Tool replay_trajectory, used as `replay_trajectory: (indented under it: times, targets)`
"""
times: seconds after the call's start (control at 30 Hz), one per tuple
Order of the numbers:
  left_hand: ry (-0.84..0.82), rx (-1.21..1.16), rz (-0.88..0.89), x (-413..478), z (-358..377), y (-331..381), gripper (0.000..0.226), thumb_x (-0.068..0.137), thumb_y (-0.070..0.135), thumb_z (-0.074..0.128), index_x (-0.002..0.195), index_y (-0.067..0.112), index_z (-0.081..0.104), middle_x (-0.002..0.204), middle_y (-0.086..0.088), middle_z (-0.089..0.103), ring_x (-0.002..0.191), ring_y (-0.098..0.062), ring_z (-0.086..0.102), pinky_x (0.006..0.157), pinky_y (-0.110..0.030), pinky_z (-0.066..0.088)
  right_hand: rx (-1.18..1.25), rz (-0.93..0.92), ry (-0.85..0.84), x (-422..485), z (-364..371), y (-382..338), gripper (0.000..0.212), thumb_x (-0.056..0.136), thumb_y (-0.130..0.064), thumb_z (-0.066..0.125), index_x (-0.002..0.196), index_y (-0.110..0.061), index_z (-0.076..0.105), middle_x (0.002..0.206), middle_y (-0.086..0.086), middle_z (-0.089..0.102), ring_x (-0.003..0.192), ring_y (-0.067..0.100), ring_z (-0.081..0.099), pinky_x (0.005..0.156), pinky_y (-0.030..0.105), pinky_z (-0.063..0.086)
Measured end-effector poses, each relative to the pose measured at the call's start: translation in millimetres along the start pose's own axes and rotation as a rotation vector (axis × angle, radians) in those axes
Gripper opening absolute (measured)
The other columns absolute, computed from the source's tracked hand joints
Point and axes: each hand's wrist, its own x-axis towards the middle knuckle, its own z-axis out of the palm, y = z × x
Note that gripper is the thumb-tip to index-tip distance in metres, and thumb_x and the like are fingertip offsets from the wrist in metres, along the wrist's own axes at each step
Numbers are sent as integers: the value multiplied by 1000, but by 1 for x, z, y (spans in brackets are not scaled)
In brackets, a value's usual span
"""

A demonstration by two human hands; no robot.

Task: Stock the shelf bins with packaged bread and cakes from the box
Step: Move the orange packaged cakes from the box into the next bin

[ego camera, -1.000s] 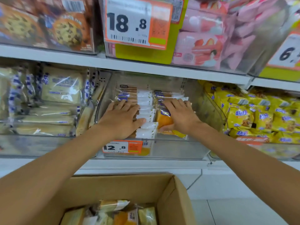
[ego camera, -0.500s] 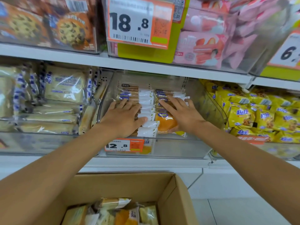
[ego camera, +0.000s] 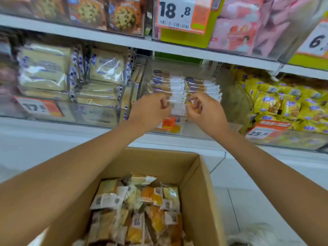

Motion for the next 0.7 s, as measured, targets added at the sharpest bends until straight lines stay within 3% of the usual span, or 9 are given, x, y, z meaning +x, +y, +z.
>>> replay_trajectory:
  times: [0.1,0.23,0.33,0.43,0.6,0.7]
  targets:
    - [-151,-54,-161,-46,12,-30,19,88,36,63,75,23,59,75,11,58,80,-16,60,73,-32,48,66,-9,-76,-49,31,-21,12,86,-18,65,97,-16,63,72,-2,56,58,9,44,59,31,43]
    - [-359,-86,-391,-113,34,-90,22,94,36,61,87,17,70,91,0,70,87,-16,64,79,-31,50,54,140,-504,-123,88,-23,17,92,-24,60,108,-19,63,90,-6,64,80,13,59,72,29,48]
    - [-412,-113,-557,-152,48,-140,21,96,30,59,90,13,72,95,-1,71,86,-15,64,73,-27,49,25,326,-783,-171,134,-8,23,93,-24,58,115,-19,64,109,-1,67,99,17,63,85,35,53]
    - [-365,-179,-747,-175,62,-181,18,94,22,60,90,7,71,85,-1,67,76,-14,60,58,-25,45,41,494,-981,-209,176,14,37,95,-24,57,132,-17,55,130,3,59,104,19,60,85,34,51]
    - [-346,-283,-892,-192,83,-216,22,96,16,60,103,-3,67,99,-17,68,78,-18,59,62,-22,45,51,564,-1047,-243,245,54,59,94,-28,62,147,-15,39,154,6,37,137,25,41,108,32,39]
    - [-350,-310,-979,-196,96,-227,17,96,13,58,107,0,64,101,-12,63,72,-12,56,51,-11,44,-47,420,-1044,-249,290,71,77,90,-33,67,153,-13,27,160,7,22,147,26,22,116,32,26]
